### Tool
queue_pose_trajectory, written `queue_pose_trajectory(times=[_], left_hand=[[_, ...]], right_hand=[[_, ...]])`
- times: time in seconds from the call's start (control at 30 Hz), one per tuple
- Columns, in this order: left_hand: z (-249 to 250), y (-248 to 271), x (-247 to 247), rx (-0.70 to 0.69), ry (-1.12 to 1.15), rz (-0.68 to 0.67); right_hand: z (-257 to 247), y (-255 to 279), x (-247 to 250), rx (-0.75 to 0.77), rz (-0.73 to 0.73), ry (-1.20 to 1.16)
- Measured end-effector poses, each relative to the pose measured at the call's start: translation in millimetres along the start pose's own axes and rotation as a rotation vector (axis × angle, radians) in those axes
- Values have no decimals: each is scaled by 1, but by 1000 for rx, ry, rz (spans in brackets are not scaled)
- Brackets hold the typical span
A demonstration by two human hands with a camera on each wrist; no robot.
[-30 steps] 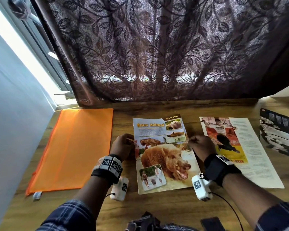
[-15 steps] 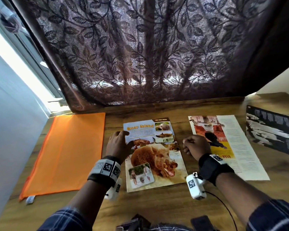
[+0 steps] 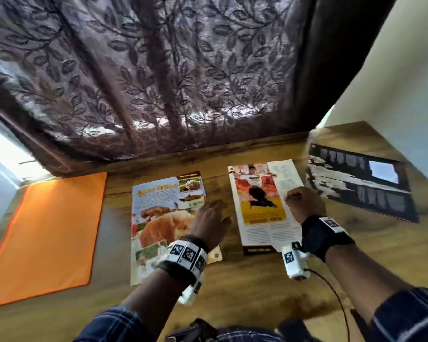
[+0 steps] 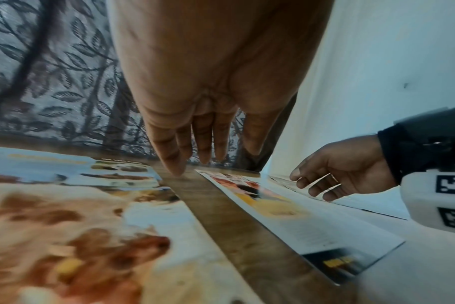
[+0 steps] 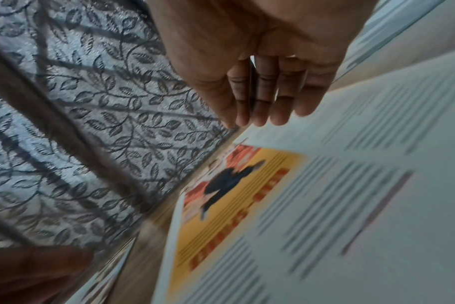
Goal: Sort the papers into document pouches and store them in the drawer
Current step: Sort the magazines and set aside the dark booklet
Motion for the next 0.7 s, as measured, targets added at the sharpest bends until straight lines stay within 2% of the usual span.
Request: queue_pose_trajectory(times=[0.1,0.27,0.43,0.7], left_hand=[[16,-7,-18,11,-14,-72],[29,-9,-46,71,-49,-224],[25,-10,-55,97,-89,-164],[45,-17,-59,135,-209,-176]], right_hand=[[27,-9,11,-68,17,42],[42,-11,24,-21,-28,120],[40,-17,26,-48,-79,98],[36,-28,32,6,-151,82]])
Point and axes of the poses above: each hand's wrist, its own y-axis away from the middle knuckle, its own x-axis out of the back of the hand, z = x × y, the point moved 1 cm from there along -y, towards the middle knuckle, and after that the axes turned 12 degrees about y, right-handed, at the moved point
